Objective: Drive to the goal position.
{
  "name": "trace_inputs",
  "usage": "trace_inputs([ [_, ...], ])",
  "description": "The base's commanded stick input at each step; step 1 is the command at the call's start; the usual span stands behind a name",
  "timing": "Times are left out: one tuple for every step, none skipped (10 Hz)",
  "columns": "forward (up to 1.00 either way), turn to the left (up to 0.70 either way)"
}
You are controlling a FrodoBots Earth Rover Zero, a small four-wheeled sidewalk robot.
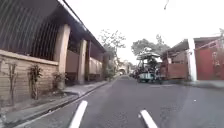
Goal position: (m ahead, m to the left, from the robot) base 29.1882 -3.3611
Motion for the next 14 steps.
trace_inputs([
  [0.0,-0.48],
  [0.0,-0.85],
  [0.0,-0.85],
  [0.0,-0.85],
  [0.0,-0.72],
  [0.0,0.0],
  [0.0,0.0],
  [0.0,0.0],
  [0.0,0.0],
  [0.0,0.0],
  [0.0,0.0],
  [0.0,0.0],
  [0.0,0.0],
  [0.0,0.0],
])
